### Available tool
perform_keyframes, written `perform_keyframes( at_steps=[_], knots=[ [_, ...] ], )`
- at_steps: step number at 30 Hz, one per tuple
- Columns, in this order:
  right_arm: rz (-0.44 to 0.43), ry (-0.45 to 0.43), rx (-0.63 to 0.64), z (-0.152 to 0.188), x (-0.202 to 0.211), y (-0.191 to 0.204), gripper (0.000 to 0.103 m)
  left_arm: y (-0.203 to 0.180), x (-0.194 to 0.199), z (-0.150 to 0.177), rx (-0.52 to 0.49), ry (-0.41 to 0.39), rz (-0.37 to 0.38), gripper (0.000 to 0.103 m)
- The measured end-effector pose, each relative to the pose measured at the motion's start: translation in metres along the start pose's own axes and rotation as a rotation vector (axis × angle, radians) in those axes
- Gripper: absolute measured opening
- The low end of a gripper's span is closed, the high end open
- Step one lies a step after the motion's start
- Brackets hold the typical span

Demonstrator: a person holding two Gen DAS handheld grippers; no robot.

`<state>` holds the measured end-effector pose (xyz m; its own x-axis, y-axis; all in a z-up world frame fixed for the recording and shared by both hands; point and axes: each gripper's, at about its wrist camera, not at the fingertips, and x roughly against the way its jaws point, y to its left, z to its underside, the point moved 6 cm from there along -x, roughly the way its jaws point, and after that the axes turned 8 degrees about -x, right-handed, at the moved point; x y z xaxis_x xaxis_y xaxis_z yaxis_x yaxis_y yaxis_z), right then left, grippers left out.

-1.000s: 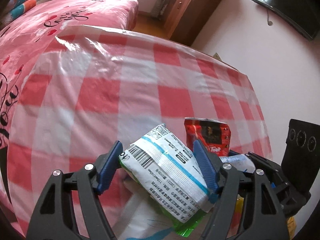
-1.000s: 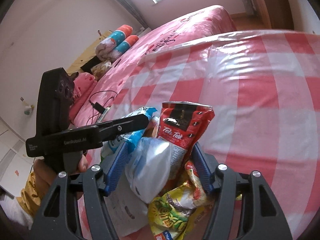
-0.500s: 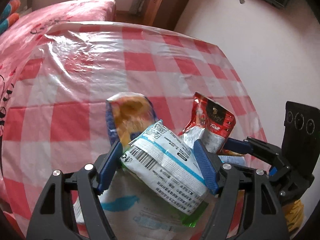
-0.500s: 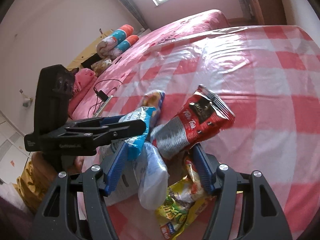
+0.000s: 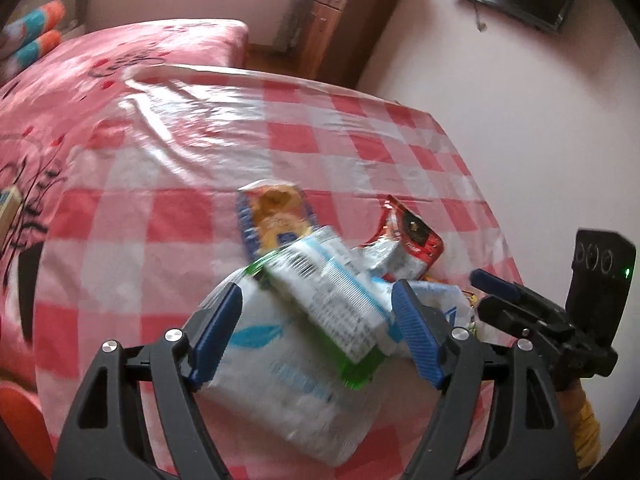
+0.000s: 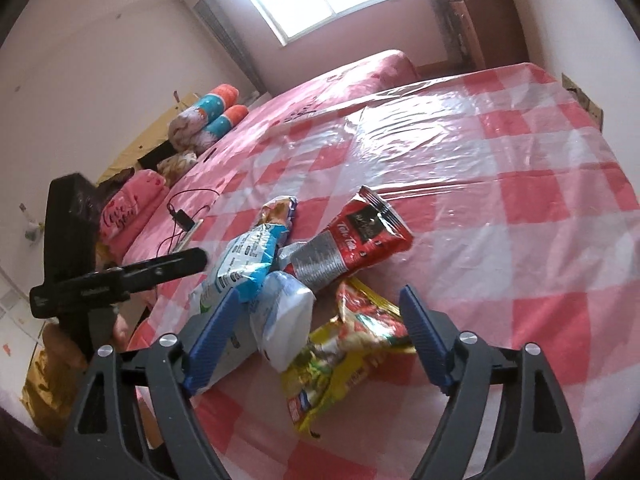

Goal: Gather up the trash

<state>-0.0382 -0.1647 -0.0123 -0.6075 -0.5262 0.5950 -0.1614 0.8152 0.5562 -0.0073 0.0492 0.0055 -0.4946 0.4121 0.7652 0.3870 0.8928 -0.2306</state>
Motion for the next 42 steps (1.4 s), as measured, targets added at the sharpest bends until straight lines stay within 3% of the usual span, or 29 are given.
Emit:
perform_keyframes(
  at_steps=[8, 14, 18, 31, 42],
  knots=[
    [0.014, -0.007, -0.006, 0.016, 0.005, -0.006, 0.088, 0.023, 0.021, 0.05, 0.155, 0.027, -0.037, 0.081],
    [0.019, -0.034, 0.013, 0.021, 0.012, -0.003, 0.088, 0.014, 0.017, 0.07, 0.229, 0.058, 0.045, 0.081],
    [0.011, -0.037, 0.012, 0.026, 0.014, -0.006, 0.088, 0.007, 0.003, 0.067, 0.23, 0.068, 0.04, 0.081],
    [-0.045, -0.065, -0.026, 0.031, 0.025, -0.014, 0.089, 0.001, -0.036, 0.037, 0.101, 0.117, -0.232, 0.088],
    [-0.092, -0.069, -0.037, 0.033, 0.03, -0.013, 0.09, 0.003, -0.046, 0.029, 0.029, 0.091, -0.305, 0.096]
  ],
)
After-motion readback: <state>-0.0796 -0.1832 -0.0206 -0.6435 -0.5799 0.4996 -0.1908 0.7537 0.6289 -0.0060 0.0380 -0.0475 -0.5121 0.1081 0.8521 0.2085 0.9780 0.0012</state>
